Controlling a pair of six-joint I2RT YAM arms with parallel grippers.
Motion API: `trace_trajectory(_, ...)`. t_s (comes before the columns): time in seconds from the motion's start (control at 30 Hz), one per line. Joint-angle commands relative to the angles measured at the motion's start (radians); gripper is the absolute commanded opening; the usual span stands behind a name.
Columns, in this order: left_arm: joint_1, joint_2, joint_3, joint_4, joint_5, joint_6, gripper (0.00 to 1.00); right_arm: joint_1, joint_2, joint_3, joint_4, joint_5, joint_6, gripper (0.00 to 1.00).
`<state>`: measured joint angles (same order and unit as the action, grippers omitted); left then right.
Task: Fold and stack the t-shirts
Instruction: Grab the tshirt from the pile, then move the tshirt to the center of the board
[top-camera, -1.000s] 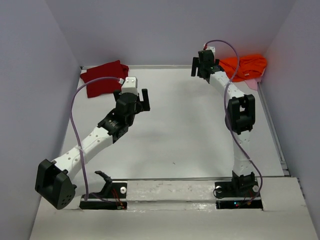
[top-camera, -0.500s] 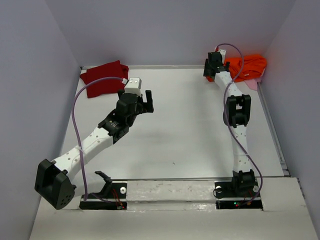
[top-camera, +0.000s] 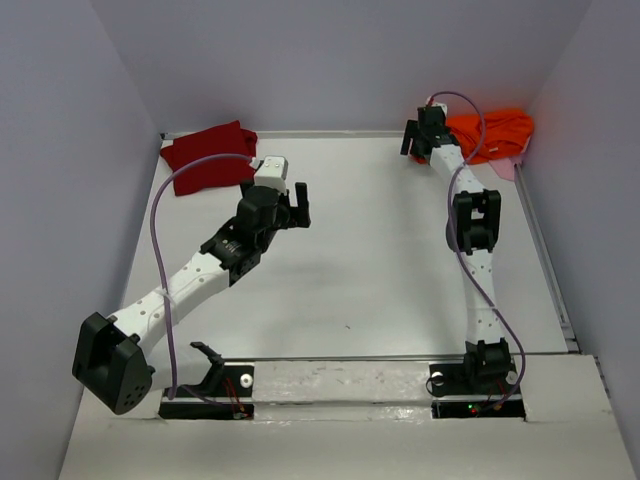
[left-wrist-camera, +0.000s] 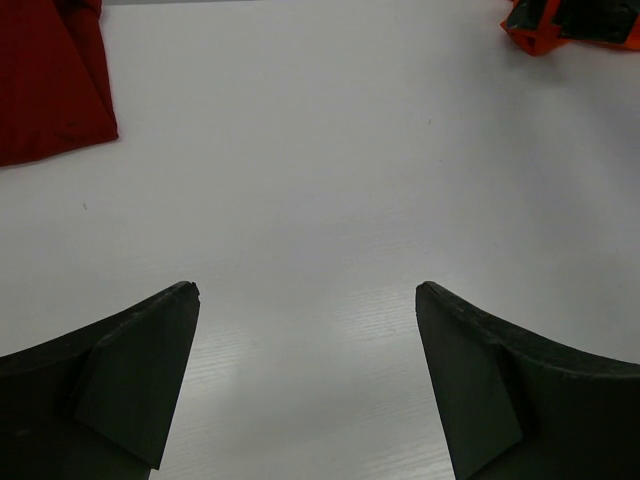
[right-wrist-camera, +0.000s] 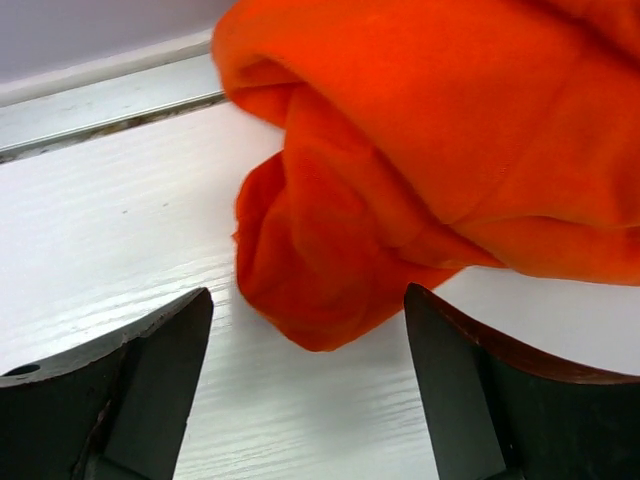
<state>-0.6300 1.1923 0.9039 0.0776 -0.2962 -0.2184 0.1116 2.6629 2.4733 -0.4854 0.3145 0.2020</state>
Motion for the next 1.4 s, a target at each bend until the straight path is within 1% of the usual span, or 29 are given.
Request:
trace_trajectory(0.0,-0.011,-0.008,0.030,0.037,0.017,0.014,0.99,-0.001,0.022,0.030,0.051,-0.147,0.037,0.80)
trace_trajectory(0.07,-0.017,-0.011,0.023,0.047,0.028,0.020,0.99,-0.001,0.037,0.029,0.051,-0.150,0.042,0.71)
trace_trajectory(0.1,-0.017,-0.011,0.021,0.050,0.029,0.025,0.99,-0.001,0.040,0.029,0.050,-0.153,0.045,0.64)
trace_trajectory(0.17,-0.022,-0.010,0.021,0.050,0.034,0.028,0.99,-0.001,0.045,0.021,0.051,-0.179,0.047,0.64)
trace_trajectory(0.2,-0.022,-0.010,0.021,0.053,0.037,0.030,0.99,-0.001,0.048,0.018,0.051,-0.199,0.048,0.59)
trace_trajectory(0.23,-0.023,-0.007,0.023,0.053,0.045,0.033,0.99,-0.010,0.049,0.015,0.051,-0.203,0.048,0.43)
trace_trajectory(0.27,-0.023,-0.002,0.023,0.053,0.061,0.034,0.99,-0.010,0.048,0.015,0.051,-0.203,0.048,0.25)
trace_trajectory(0.3,-0.023,-0.002,0.026,0.053,0.066,0.036,0.99,-0.010,0.046,0.013,0.051,-0.203,0.050,0.10)
trace_trajectory(0.33,-0.023,0.000,0.024,0.054,0.069,0.034,0.99,-0.010,0.045,0.013,0.051,-0.200,0.050,0.00)
trace_trajectory(0.43,-0.023,0.000,0.024,0.054,0.068,0.036,0.99,-0.010,0.020,-0.014,0.051,-0.221,0.056,0.00)
trace_trajectory(0.5,-0.023,-0.002,0.024,0.056,0.065,0.036,0.99,-0.010,-0.026,-0.042,0.051,-0.244,0.059,0.00)
trace_trajectory(0.63,-0.023,0.000,0.024,0.053,0.051,0.034,0.99,-0.010,-0.161,-0.152,0.053,-0.262,0.054,0.00)
trace_trajectory(0.67,-0.023,-0.002,0.024,0.053,0.048,0.033,0.99,-0.010,-0.196,-0.218,0.054,-0.261,0.050,0.00)
trace_trajectory(0.73,-0.023,0.001,0.020,0.053,0.029,0.022,0.99,-0.010,-0.326,-0.301,0.085,-0.265,0.042,0.00)
trace_trajectory(0.77,-0.023,0.007,0.018,0.051,-0.010,0.017,0.99,-0.010,-0.381,-0.360,0.117,-0.272,0.039,0.00)
trace_trajectory(0.8,-0.023,0.018,0.021,0.048,-0.027,0.014,0.99,-0.010,-0.497,-0.490,0.187,-0.272,0.048,0.00)
trace_trajectory(0.87,-0.023,0.021,0.024,0.050,-0.043,0.007,0.99,0.000,-0.590,-0.592,0.205,-0.276,0.051,0.00)
trace_trajectory(0.93,-0.023,0.018,0.021,0.054,-0.040,0.005,0.99,0.025,-0.697,-0.626,0.179,-0.293,0.065,0.00)
trace_trajectory(1.0,-0.025,0.007,0.013,0.062,-0.044,-0.001,0.99,0.043,-0.771,-0.669,0.166,-0.298,0.063,0.00)
trace_trajectory(1.03,-0.025,0.004,0.009,0.068,-0.047,-0.002,0.99,0.054,-0.811,-0.722,0.160,-0.296,0.063,0.00)
trace_trajectory(1.07,-0.025,-0.002,0.009,0.068,-0.049,-0.001,0.99,0.075,-0.892,-0.753,0.160,-0.290,0.063,0.00)
trace_trajectory(1.13,-0.025,-0.007,0.007,0.073,-0.050,0.001,0.99,0.098,-0.971,-0.813,0.162,-0.301,0.068,0.00)
trace_trajectory(1.17,-0.025,-0.011,0.006,0.074,-0.054,0.002,0.99,0.126,-1.044,-0.873,0.162,-0.307,0.066,0.00)
trace_trajectory(1.23,-0.025,-0.011,0.006,0.071,-0.058,0.013,0.99,0.152,-1.110,-0.928,0.160,-0.307,0.071,0.00)
trace_trajectory(1.27,-0.027,-0.013,0.007,0.068,-0.066,0.011,0.99,0.164,-1.136,-0.968,0.156,-0.362,0.077,0.00)
trace_trajectory(1.37,-0.025,-0.017,0.009,0.067,-0.080,0.010,0.99,0.224,-1.212,-1.022,0.116,-0.394,0.096,0.00)
